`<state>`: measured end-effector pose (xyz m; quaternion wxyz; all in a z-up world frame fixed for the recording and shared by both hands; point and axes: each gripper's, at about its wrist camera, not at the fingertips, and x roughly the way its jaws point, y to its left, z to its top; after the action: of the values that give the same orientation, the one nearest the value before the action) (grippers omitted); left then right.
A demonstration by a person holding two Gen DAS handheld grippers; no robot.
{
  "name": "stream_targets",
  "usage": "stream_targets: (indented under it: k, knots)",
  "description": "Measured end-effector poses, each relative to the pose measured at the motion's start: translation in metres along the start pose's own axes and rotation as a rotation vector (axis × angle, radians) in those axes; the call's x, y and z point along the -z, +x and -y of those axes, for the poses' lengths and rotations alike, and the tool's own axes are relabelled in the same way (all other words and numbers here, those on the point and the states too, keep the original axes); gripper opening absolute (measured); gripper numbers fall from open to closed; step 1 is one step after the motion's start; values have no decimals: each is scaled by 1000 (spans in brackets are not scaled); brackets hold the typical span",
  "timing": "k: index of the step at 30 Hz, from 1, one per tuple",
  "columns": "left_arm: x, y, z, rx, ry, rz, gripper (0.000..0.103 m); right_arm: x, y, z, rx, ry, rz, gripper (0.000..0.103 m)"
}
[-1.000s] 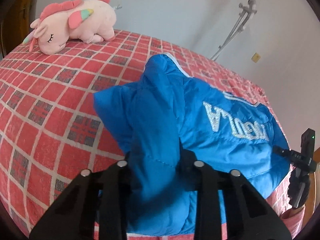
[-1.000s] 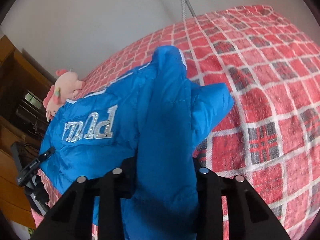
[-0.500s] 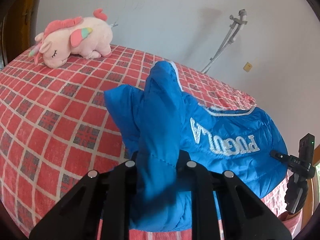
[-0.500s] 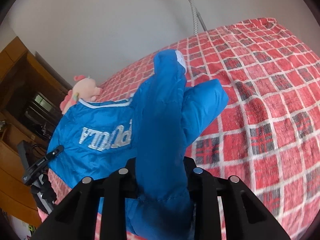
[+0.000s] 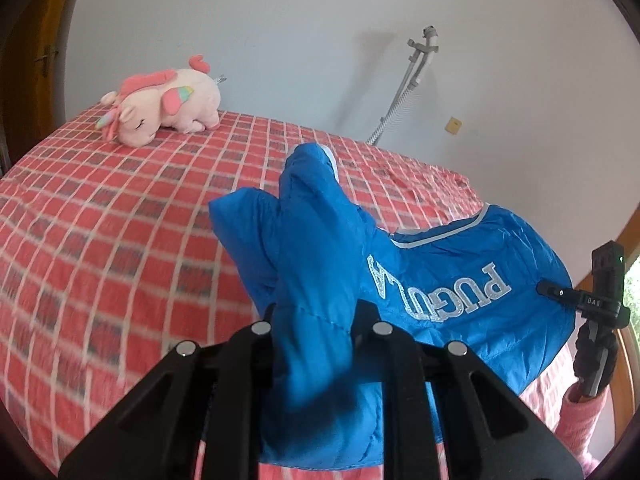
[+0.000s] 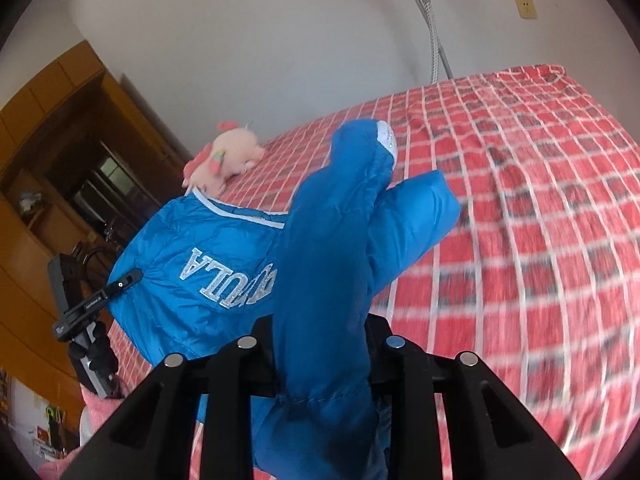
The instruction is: Fold large clothes
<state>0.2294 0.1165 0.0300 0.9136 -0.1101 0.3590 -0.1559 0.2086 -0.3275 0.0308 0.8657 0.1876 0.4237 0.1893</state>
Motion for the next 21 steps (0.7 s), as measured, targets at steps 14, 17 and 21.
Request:
stream_targets:
  k: [14, 17, 21]
  knots:
    - [81, 31, -34, -158, 15, -155, 38, 83, 44, 29, 213, 22, -113, 36]
    - [87, 36, -29, -193, 46, -142, 40, 93, 46, 32, 218, 23, -76, 38]
    - [88, 38, -28, -211, 55, -135, 42, 97, 44, 33, 219, 32, -60, 41]
